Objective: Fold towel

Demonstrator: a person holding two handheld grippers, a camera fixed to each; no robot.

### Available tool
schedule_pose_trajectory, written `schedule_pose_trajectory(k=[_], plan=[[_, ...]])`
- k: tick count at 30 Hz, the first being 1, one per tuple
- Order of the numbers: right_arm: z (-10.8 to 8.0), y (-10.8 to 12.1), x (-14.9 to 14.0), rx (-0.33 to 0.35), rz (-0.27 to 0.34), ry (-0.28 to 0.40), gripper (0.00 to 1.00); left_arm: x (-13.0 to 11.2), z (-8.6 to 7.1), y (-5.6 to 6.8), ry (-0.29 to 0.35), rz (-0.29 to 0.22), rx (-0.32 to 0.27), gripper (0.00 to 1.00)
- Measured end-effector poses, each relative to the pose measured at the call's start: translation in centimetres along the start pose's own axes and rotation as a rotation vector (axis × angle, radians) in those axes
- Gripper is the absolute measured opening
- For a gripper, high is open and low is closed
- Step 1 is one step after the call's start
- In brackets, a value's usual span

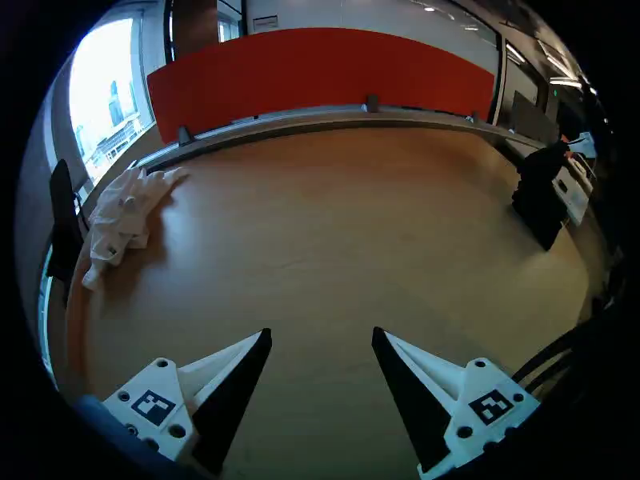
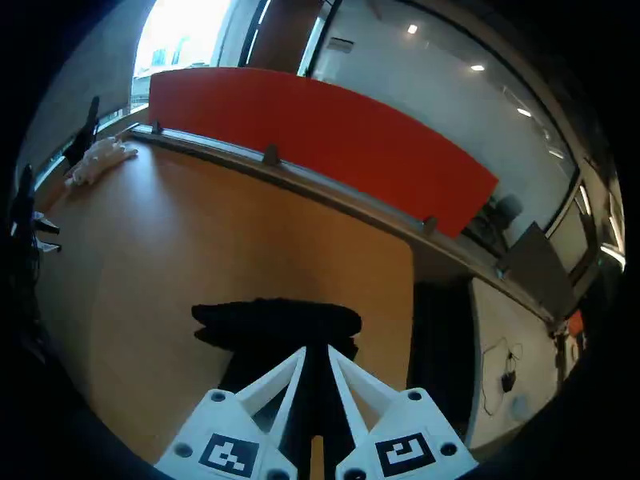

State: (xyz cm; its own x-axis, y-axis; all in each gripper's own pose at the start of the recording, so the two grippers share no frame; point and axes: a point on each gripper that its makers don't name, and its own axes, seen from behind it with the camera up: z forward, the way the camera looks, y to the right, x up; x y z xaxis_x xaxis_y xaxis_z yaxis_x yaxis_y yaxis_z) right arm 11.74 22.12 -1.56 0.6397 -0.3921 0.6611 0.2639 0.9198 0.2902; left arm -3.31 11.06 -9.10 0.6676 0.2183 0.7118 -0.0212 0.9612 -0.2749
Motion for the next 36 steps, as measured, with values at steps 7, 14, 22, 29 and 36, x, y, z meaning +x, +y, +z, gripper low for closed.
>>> schedule_pose_trajectory(k=[7, 14, 22, 29, 36], plan=[[0.1, 0.5, -3.8, -0.008, 0.038, -0.057, 0.05, -0.3, -0.2, 0.2, -0.005, 0.005, -0.002, 0.93], [0.5, 0.6, -6.6, -0.014, 0.071, -0.1, 0.05, -0.5, -0.4, 0.1, -0.007, 0.006, 0.003, 0.93], [0.9, 1.0, -9.9, -0.024, 0.103, -0.157, 0.05, -0.6, -0.5, 0.0, -0.01, 0.011, 0.007, 0.93], [1.6, 1.0, -12.2, -0.024, 0.138, -0.199, 0.05, -0.7, -0.5, -0.1, -0.013, 0.014, 0.01, 0.93], [2.2, 1.2, -13.7, -0.029, 0.147, -0.234, 0.05, -0.8, -0.5, -0.1, -0.018, 0.016, 0.012, 0.93]])
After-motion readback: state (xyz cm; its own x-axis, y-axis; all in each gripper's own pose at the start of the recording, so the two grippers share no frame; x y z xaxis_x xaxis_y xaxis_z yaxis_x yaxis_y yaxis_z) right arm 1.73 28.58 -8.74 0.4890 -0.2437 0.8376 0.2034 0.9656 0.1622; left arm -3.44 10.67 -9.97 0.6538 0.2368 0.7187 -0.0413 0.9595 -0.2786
